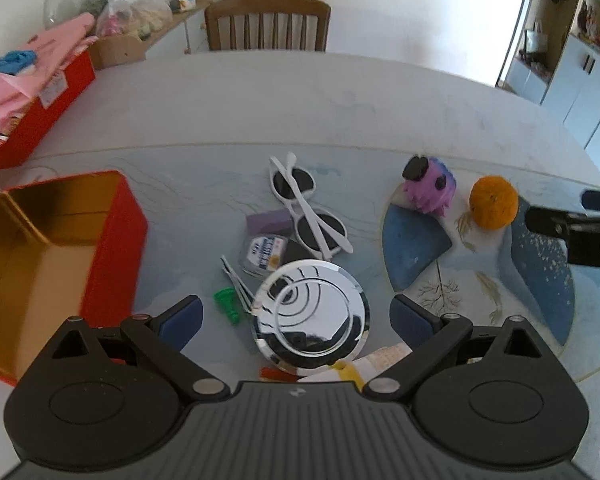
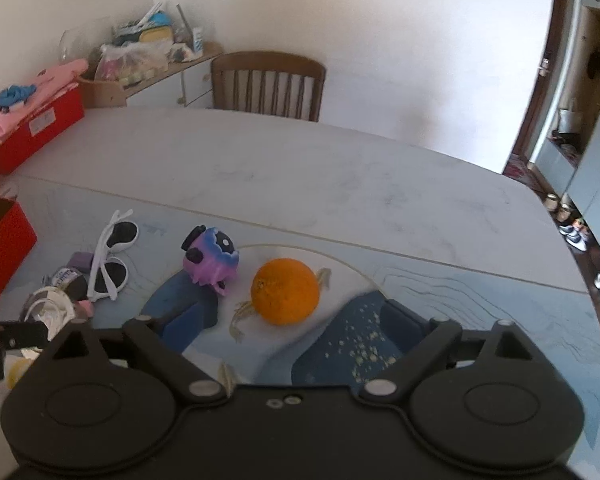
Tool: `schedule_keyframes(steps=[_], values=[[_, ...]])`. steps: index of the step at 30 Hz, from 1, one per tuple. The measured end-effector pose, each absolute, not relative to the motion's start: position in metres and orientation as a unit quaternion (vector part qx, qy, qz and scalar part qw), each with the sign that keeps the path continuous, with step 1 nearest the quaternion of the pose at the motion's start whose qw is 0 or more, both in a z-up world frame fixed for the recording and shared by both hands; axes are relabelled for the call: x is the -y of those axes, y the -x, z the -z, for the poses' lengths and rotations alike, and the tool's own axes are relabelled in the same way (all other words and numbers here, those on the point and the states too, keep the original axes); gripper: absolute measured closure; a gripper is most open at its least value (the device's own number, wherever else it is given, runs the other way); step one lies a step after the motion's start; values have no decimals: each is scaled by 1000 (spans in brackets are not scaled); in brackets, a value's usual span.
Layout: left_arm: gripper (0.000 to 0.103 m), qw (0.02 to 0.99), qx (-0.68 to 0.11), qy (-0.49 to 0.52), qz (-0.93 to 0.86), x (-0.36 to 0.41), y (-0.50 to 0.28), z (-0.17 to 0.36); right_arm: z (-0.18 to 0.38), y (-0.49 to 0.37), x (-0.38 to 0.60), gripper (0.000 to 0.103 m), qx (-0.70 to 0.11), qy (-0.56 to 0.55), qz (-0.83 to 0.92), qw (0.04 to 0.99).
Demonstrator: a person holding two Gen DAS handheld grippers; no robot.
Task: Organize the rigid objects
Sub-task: 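Grasp the silver lid with the left tool while the right tool grasps the orange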
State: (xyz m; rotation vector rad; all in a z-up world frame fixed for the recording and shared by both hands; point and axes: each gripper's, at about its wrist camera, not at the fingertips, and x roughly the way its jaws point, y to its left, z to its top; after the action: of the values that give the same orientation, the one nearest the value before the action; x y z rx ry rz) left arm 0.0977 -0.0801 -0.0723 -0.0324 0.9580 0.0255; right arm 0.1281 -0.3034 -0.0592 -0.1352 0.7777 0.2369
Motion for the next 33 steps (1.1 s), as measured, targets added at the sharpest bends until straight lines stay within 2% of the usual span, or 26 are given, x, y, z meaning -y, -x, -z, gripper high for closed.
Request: schedule_keyframes(steps=[11,15,19,21,25,33], values=[[4,867,-498,3,-28,88,-124,96,85,-165,296,15,-408,79,-146,898],[4,865,-501,2,-28,88,-128,99,92,-173,295,22,-416,84,-146,894],[11,861,-507,13,-31,85,-131,101,96,-177,295,29,-418,89,-146,892],[13,861,-507,16,-32,85,-131,101,97,-178,294,36,-418,94,-143,892],[27,861,-507,19,-28,84,-132,99,99,-180,291,50,-417,101,-146,891],[27,863,-502,36,-41,74,-129,96,98,-178,292,50,-418,102,-148,890]])
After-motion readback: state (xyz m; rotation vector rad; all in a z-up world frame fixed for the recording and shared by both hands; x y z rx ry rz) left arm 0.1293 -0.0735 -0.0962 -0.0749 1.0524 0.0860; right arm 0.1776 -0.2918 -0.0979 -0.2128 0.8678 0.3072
